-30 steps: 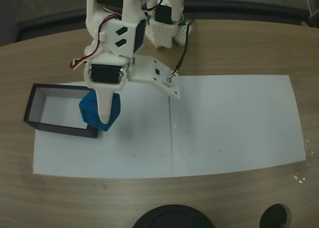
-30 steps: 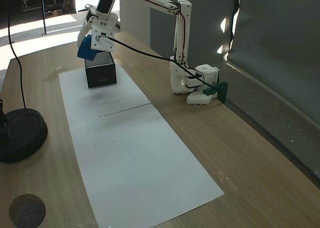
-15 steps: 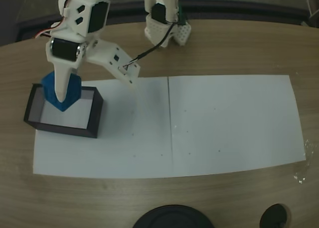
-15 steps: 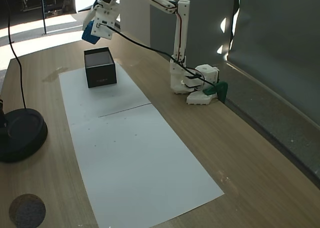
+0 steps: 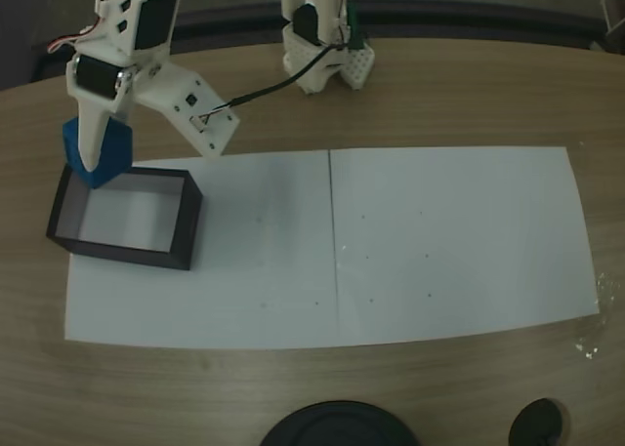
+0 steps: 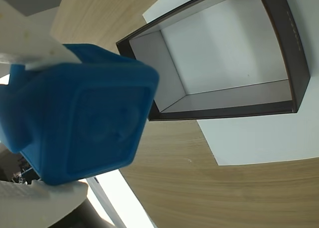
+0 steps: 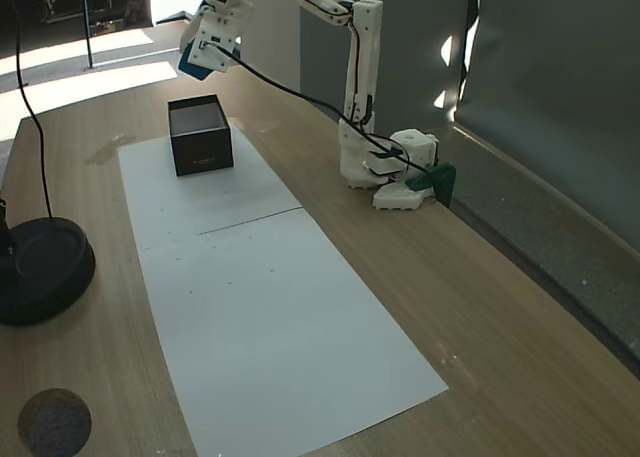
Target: Grab a blue square and put it in the box.
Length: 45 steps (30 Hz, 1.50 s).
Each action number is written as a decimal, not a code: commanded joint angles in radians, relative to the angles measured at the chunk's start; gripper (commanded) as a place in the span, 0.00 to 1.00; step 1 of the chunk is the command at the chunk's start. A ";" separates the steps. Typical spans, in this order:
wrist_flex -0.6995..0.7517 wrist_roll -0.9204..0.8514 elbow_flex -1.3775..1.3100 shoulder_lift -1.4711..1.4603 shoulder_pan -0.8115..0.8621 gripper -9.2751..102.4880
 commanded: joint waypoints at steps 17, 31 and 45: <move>-0.012 0.003 -0.005 -0.137 0.051 0.17; -0.014 0.002 0.006 -0.150 0.054 0.17; -0.014 0.008 0.006 -0.152 0.052 0.20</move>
